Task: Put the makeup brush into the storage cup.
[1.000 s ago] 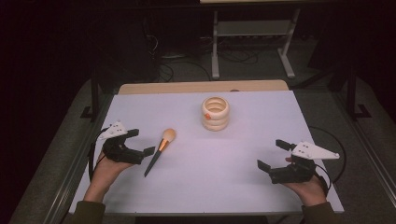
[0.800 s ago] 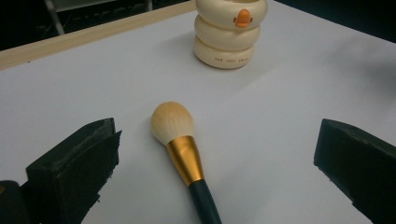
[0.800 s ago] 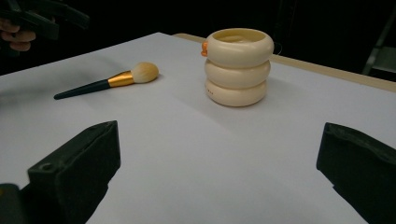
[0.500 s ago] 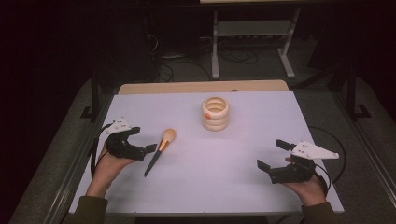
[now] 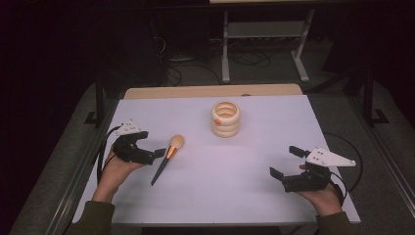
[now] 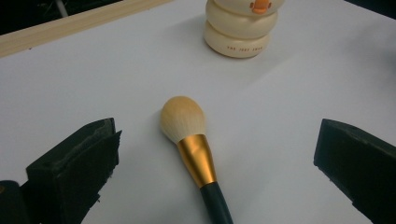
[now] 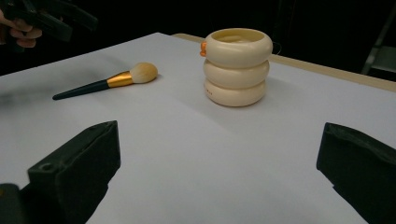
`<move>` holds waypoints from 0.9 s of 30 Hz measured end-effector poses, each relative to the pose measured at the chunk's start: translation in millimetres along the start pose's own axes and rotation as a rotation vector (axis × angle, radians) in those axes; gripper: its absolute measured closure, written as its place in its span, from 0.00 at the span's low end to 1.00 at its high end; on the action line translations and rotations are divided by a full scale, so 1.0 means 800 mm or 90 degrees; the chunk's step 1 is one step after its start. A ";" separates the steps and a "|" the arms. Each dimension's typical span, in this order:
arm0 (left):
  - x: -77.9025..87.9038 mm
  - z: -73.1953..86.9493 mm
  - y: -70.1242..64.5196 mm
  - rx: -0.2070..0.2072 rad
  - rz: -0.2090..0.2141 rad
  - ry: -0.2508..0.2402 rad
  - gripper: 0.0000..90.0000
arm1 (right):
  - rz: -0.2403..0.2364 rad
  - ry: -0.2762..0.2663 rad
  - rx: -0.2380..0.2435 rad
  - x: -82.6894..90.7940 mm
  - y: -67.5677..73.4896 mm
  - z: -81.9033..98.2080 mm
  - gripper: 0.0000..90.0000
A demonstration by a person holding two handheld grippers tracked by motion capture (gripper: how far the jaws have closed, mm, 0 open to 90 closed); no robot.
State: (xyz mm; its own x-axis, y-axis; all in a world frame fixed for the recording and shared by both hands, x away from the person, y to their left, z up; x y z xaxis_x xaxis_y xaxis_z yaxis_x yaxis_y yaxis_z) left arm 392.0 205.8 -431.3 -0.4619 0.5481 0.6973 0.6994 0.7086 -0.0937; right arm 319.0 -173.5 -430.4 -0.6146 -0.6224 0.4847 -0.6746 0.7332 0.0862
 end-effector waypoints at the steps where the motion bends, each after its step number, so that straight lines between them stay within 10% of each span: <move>1: -0.001 0.000 0.002 0.000 -0.008 0.008 0.00 | 0.000 0.000 0.000 0.000 0.000 0.000 0.00; 27: -0.025 0.000 0.011 -0.009 -0.047 0.115 0.00 | -0.001 0.001 0.002 -0.001 0.000 0.001 0.00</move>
State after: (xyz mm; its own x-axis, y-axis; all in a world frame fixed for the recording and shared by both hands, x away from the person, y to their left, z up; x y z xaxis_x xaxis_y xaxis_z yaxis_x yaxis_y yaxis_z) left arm 407.3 200.9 -446.0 -0.4074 0.4058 0.8181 0.6757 0.7366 -0.0289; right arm 319.3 -172.9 -431.2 -0.6128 -0.6233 0.4857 -0.6767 0.7313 0.0847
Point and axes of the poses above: each handheld gripper's, and its own axes: x roughly backward along the jaws, z roughly out of its underside, y roughly to its left, the point moved 10 cm from there along -x, roughly forward along the jaws, and after that the axes turned 10 degrees about y, right-handed, at the moved point
